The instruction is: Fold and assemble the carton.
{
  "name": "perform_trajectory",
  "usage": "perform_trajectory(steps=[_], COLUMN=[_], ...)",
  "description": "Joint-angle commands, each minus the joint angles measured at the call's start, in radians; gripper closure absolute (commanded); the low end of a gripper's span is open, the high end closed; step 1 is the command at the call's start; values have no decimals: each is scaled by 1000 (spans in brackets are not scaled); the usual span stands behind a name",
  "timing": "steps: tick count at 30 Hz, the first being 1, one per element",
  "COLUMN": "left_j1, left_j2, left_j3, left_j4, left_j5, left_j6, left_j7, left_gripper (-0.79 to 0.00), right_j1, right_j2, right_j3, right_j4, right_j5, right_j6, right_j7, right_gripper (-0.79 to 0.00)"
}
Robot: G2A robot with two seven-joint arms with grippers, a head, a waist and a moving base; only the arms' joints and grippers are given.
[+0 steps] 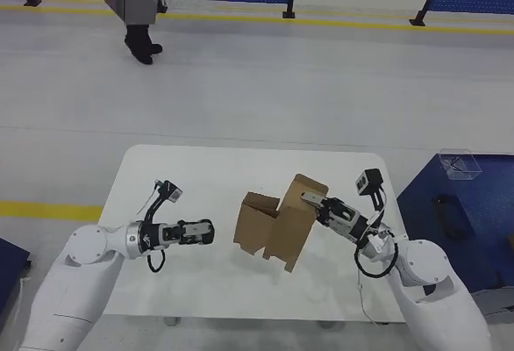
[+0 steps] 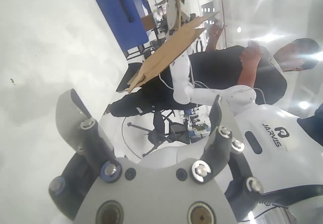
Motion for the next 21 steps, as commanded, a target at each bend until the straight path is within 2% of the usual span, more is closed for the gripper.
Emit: perform_trajectory(steps=[1, 4, 8, 10, 14, 21], left_j1=[42, 105, 158, 186, 196, 158], left_j2=[7, 12, 12, 9, 3, 1], left_j3=[-27, -42, -30, -16, 48, 123], left_j4=[-103, -266, -435, -487, -498, -505], left_j5=[226, 422, 786, 950, 986, 888], left_j6=[-55, -125, -245, -232, -206, -209], left_j7=[182, 310, 472, 553, 586, 498], left_gripper=[-785, -785, -785, -785, -785, -785], right_j1=[2, 3, 8, 10, 11, -1], right_j2=[-2, -4, -7, -9, -11, -13], right_j3=[-8, -21, -36, -45, -53, -61], right_j4=[2, 0, -1, -5, -20, -39], right_j5=[-2, -13, -26, -27, -62, -130], right_j6=[0, -1, 1, 1, -7, -18], right_j7=[-8, -21, -25, -29, -48, -83], right_gripper=[0, 0, 0, 0, 0, 0])
